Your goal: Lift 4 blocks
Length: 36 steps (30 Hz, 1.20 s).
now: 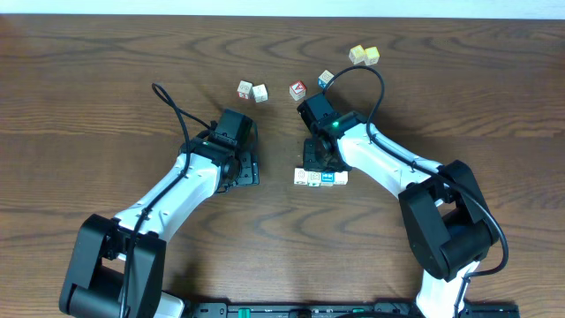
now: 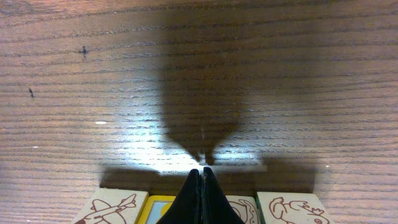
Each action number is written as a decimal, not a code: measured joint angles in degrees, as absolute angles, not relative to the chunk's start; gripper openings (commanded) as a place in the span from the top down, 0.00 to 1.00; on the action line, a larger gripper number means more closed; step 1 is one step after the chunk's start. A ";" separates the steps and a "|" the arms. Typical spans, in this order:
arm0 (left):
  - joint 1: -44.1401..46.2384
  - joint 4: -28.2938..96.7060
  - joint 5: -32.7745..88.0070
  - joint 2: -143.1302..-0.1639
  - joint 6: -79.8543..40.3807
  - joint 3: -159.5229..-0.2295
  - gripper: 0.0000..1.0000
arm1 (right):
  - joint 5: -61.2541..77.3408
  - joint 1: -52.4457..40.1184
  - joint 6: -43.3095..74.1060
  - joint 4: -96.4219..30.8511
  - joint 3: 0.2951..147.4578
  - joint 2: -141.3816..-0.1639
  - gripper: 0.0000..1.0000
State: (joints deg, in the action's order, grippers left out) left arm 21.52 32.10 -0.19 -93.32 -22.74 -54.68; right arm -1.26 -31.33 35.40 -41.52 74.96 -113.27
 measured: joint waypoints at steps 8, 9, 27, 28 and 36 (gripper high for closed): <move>21.52 32.10 -0.19 -93.32 -22.74 -54.68 0.21 | -1.26 -31.33 35.40 -41.54 74.96 -113.27 0.99; 21.52 32.10 -0.19 -93.32 -22.74 -54.68 0.21 | -1.26 -31.33 35.40 -41.56 74.96 -113.27 0.99; 21.52 32.10 -0.19 -93.32 -22.74 -54.68 0.20 | -1.06 -31.33 35.44 -42.04 74.96 -113.27 0.99; 21.52 32.10 -0.19 -93.32 -22.74 -54.68 0.20 | -1.06 -31.33 35.44 -42.06 74.96 -113.27 0.99; 21.52 32.10 -0.19 -93.32 -22.74 -54.68 0.21 | -1.04 -31.33 35.46 -42.24 74.96 -113.27 0.99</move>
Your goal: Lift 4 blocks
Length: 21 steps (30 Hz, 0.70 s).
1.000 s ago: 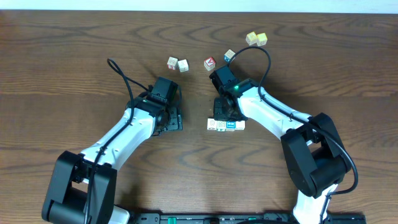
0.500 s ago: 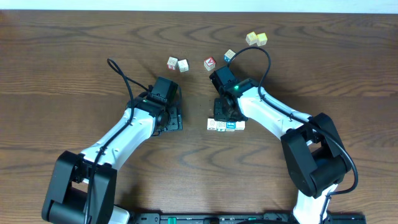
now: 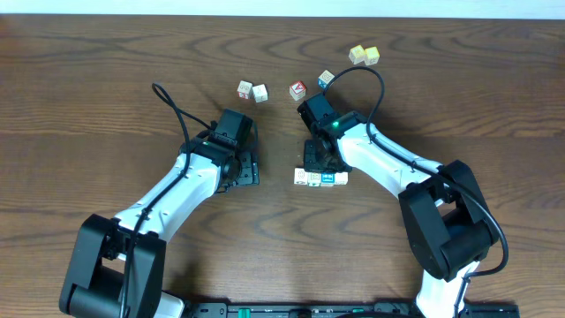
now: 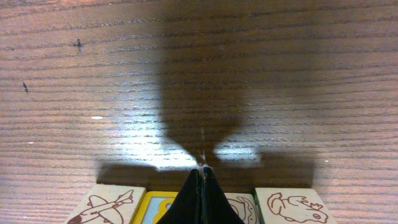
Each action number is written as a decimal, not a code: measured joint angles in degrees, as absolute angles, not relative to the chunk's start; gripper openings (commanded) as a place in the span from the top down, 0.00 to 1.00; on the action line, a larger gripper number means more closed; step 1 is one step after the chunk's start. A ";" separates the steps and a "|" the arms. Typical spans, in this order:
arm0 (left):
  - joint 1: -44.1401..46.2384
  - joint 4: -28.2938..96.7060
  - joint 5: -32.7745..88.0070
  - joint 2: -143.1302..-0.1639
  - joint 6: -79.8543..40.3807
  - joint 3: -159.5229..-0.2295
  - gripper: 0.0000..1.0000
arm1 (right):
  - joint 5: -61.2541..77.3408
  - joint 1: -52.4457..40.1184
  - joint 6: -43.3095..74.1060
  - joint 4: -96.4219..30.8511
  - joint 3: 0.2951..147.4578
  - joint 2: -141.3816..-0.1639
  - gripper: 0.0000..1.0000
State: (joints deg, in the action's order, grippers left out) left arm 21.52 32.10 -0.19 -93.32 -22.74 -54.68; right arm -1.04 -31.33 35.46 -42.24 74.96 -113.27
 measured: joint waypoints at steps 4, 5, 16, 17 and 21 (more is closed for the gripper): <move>21.52 32.10 -0.19 -93.32 -22.74 -54.68 0.21 | -1.04 -31.33 35.57 -42.39 74.96 -113.27 0.99; 21.52 32.10 -0.19 -93.32 -22.74 -54.68 0.21 | -1.04 -31.33 35.57 -42.39 74.96 -113.27 0.99; 21.52 32.10 -0.19 -93.32 -22.74 -54.68 0.20 | -1.04 -31.18 35.57 -40.49 74.96 -113.27 0.99; 21.52 32.10 -0.19 -93.32 -22.74 -54.68 0.20 | -1.08 -31.05 35.57 -40.45 74.96 -113.27 0.99; 21.52 32.10 -0.19 -93.32 -22.74 -54.68 0.20 | -1.06 -28.99 35.51 -40.56 74.96 -113.27 0.99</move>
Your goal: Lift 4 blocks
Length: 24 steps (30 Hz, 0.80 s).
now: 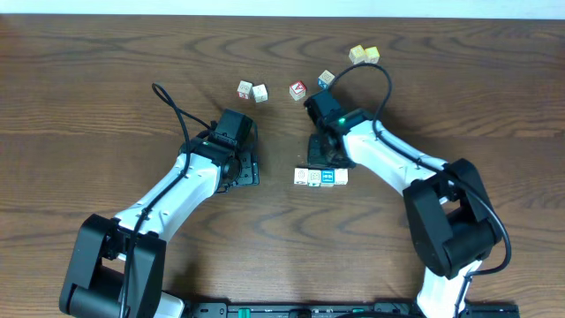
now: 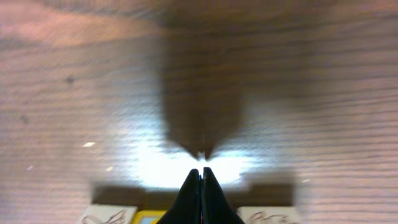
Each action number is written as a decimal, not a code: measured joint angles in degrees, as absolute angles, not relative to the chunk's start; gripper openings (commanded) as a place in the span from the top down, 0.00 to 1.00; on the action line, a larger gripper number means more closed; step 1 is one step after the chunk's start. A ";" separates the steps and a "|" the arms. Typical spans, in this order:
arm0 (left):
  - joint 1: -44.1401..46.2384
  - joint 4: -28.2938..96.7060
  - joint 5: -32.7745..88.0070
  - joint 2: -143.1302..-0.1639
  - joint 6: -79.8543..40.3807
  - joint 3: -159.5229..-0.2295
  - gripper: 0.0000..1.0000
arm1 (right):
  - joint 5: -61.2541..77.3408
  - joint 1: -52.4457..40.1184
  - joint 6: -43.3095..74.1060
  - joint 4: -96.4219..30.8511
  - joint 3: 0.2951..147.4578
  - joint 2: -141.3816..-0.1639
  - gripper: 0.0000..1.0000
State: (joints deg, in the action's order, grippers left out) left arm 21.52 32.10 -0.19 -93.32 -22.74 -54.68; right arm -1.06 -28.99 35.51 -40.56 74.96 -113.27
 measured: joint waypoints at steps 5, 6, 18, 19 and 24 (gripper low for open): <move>21.52 32.10 -0.19 -93.32 -22.74 -54.68 0.21 | -1.28 -26.39 35.38 -42.39 74.96 -113.27 0.99; 21.52 32.10 -0.19 -93.32 -22.74 -54.68 0.20 | -1.32 -26.09 35.38 -42.65 74.96 -113.27 0.99; 21.52 32.10 -0.19 -93.32 -22.74 -54.68 0.21 | -1.30 -27.05 35.38 -44.16 74.96 -113.27 0.99; 21.52 32.10 -0.19 -93.32 -22.74 -54.68 0.21 | -1.30 -27.27 35.38 -44.25 74.96 -113.27 0.99; 21.52 32.10 -0.19 -93.32 -22.74 -54.68 0.20 | -1.30 -27.38 35.40 -44.31 74.96 -113.27 0.99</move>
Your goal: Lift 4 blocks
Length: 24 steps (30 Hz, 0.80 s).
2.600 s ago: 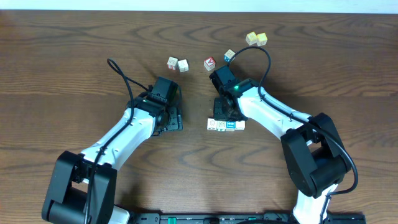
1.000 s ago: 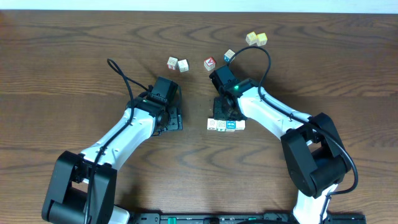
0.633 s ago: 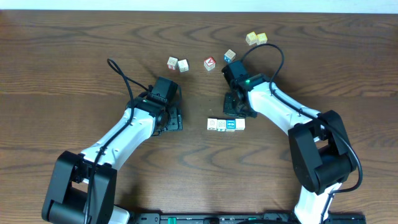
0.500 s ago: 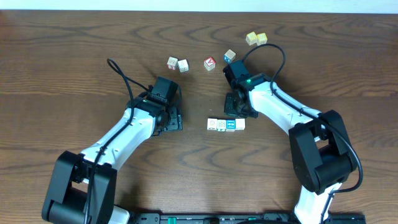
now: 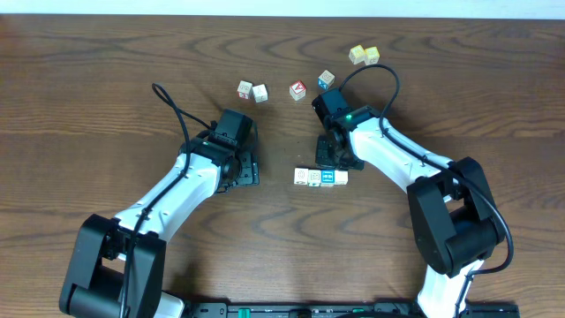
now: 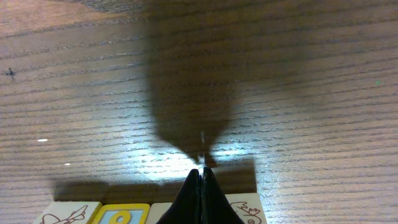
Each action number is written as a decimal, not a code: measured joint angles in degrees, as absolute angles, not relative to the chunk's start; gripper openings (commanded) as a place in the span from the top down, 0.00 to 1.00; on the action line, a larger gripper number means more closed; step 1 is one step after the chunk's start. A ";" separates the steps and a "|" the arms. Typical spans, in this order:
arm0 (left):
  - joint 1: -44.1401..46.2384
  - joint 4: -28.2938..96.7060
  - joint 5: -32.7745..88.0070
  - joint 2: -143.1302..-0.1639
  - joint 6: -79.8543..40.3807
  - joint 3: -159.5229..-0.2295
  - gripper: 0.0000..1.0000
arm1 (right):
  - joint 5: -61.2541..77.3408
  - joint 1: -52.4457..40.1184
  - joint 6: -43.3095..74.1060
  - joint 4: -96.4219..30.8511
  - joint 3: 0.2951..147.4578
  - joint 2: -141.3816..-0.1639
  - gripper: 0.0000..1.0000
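Four picture blocks lie side by side in a row (image 5: pixel 320 177) on the wooden table. My right gripper (image 5: pixel 334 162) hangs just behind the row's right part, shut with nothing between its fingers. In the right wrist view the shut fingertips (image 6: pixel 202 173) point past the row's far edge. A yellow-bordered block (image 6: pixel 121 214) lies to their left and a block with a brown drawing (image 6: pixel 249 210) to their right. My left gripper (image 5: pixel 243 170) rests low on the table left of the row; its jaws cannot be made out.
Six loose blocks lie at the back: a pair (image 5: pixel 252 90), a red-marked one (image 5: pixel 298 90), a blue-marked one (image 5: pixel 326 79), and a yellowish pair (image 5: pixel 364 55). The right arm's cable (image 5: pixel 388 75) loops over the back right.
My right gripper, still shut, has shifted right along the back of the row. In its wrist view the blocks now sit further left. The row and the left arm have not moved.
At first my right gripper stood shut over the middle of the four-block row, and it stayed there at the following moment. It then stood a little behind the row. Now it is behind the row's right part. The blocks lie where they were throughout.
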State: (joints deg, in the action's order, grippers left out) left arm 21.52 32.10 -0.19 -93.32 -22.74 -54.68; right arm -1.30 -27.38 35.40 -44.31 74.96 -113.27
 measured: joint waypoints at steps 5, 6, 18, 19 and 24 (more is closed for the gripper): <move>21.52 32.10 -0.19 -93.32 -22.74 -54.68 0.21 | -1.26 -27.38 35.38 -44.31 74.96 -113.27 0.99; 21.52 32.10 -0.19 -93.32 -22.74 -54.68 0.20 | -1.26 -27.38 35.38 -44.31 74.96 -113.27 0.99; 21.52 32.10 -0.19 -93.32 -22.74 -54.68 0.21 | -1.04 -27.40 35.40 -44.47 74.96 -113.27 0.99; 21.52 32.10 -0.19 -93.32 -22.74 -54.68 0.20 | -1.04 -27.40 35.40 -44.51 74.96 -113.27 0.99; 21.52 32.10 -0.19 -93.32 -22.74 -54.68 0.21 | -0.75 -27.40 35.40 -44.53 74.96 -113.27 0.99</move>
